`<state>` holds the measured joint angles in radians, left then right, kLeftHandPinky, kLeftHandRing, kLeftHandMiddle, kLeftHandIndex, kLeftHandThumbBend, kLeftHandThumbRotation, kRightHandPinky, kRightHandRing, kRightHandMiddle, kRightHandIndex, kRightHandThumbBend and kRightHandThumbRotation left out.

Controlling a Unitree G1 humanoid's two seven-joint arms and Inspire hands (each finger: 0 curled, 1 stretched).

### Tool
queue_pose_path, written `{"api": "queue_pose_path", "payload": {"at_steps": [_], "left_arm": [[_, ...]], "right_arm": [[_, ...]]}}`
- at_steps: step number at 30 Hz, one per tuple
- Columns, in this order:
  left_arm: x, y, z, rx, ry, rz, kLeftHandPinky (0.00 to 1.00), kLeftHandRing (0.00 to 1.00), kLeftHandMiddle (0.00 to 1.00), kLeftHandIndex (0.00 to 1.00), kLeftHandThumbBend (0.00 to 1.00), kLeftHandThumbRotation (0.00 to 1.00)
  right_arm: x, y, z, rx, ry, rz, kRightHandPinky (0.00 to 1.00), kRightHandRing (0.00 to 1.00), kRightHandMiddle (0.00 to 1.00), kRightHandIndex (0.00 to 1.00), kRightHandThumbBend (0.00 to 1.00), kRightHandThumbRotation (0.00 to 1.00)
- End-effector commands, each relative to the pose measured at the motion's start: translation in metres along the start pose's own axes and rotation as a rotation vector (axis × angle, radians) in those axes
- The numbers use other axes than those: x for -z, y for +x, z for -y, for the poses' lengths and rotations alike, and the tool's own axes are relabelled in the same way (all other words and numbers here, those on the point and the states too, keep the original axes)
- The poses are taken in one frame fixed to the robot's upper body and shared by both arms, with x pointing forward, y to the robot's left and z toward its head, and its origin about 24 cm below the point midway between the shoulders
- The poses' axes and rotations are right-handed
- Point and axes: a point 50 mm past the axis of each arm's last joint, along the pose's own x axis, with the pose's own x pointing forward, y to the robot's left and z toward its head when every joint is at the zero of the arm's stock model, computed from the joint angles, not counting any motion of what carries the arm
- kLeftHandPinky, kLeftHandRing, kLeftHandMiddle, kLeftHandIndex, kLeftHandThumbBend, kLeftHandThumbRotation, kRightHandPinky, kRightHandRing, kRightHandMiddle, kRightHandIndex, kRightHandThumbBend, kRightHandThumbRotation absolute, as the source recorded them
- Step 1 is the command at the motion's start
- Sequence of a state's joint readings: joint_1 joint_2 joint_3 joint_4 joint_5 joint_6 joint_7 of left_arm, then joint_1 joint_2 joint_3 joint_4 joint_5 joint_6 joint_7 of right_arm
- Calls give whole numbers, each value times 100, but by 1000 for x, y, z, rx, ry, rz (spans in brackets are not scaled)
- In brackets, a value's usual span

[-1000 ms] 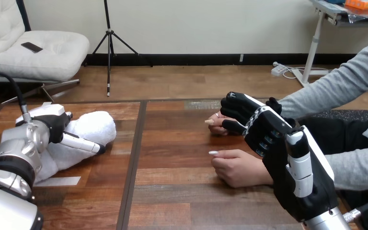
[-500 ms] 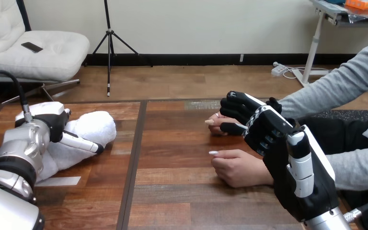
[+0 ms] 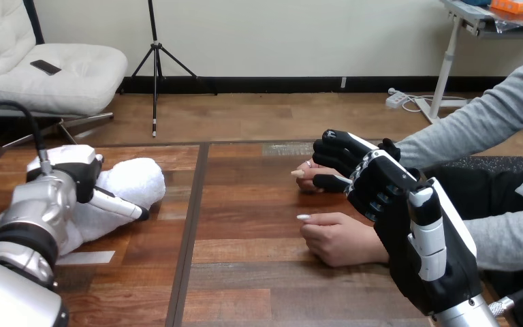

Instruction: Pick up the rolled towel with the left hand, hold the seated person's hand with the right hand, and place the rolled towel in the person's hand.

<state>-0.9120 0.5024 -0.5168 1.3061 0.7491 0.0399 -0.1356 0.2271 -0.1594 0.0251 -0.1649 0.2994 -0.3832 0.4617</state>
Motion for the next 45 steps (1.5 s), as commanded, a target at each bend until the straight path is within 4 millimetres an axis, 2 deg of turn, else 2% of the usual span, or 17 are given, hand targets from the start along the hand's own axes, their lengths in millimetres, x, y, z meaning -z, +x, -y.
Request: {"api": "queue_pose_path", "payload": {"at_steps": [1,18,32,45], "left_arm": [[-14,-3,-36,-113,23,23,100,100,100,100,100,65],[-21,-3,-40,-94,43,20,100,100,100,100,100,61],[-28,-3,-40,-86,66,36,100,100,100,100,100,62],[-36,-3,-39,-69,87,26,100,100,100,100,100,62]], "right_arm": [[-15,10,0,-7,-15,105,78,86,85,84,79,100],[-20,10,-4,-4,-10,126,76,84,84,83,81,100],[-24,7,-7,3,10,137,75,84,83,82,85,100],[-30,5,-9,-6,28,176,73,85,84,82,84,99]]}}
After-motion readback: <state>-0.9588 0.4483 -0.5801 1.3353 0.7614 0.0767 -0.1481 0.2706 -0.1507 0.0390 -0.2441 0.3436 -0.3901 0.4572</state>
